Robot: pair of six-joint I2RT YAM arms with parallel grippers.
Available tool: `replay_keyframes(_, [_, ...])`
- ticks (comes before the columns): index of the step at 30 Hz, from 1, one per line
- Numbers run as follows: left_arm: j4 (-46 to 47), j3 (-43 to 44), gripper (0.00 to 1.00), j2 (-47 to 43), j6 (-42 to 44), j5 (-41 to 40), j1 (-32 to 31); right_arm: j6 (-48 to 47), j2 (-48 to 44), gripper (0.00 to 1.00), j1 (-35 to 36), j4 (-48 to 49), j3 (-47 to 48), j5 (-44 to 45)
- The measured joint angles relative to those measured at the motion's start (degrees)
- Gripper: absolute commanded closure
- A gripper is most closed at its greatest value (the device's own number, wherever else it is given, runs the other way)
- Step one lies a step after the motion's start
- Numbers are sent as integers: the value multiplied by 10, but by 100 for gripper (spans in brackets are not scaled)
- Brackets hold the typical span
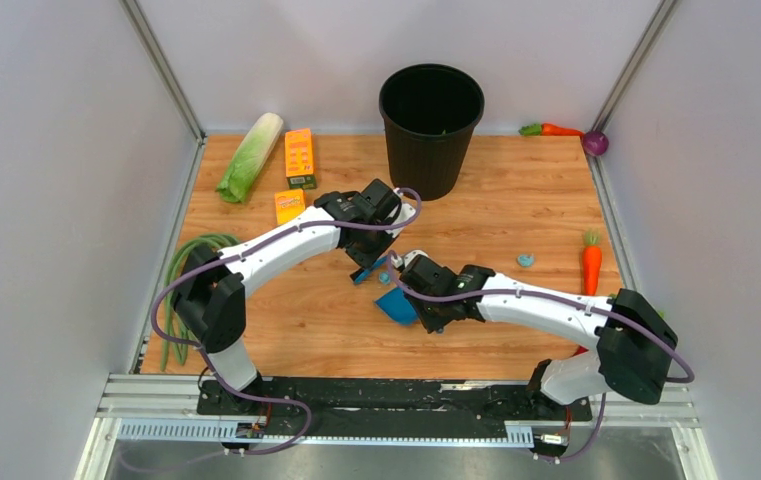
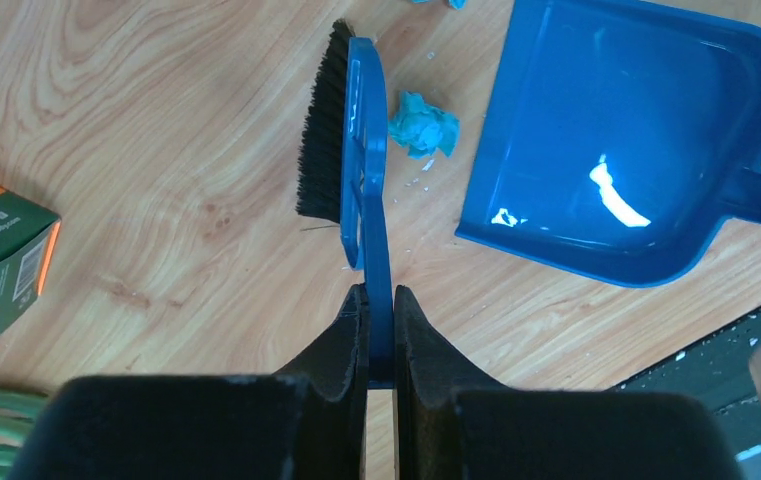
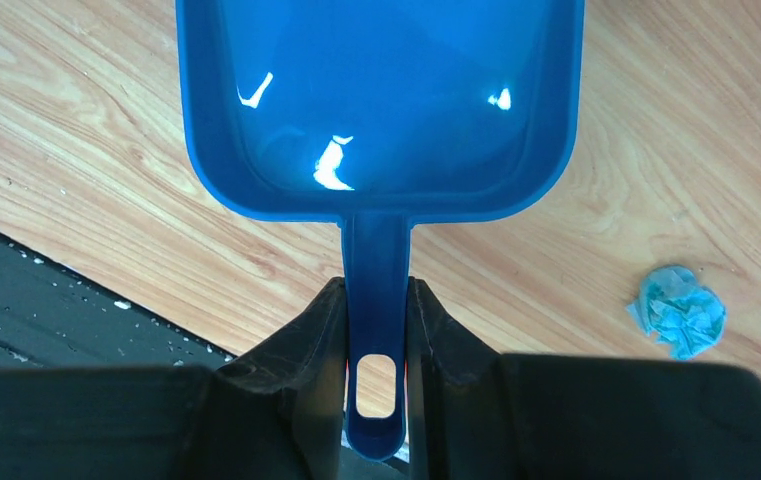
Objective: Sweep away the paper scraps from the table
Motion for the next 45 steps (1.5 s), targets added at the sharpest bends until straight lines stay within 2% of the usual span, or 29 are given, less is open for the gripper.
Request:
replay_keyframes(15, [-17,0,100,-6,22,94,-37,-1,-39,100,2,68,-55,-2])
replay_keyframes(29, [-113,45,100,-43,6,109,-52,7,-123,100,3,80,-82,-5])
replay_keyframes(45, [-166,120,100,-93,-38,87,-57,9,-180,100,15,97,-74,31])
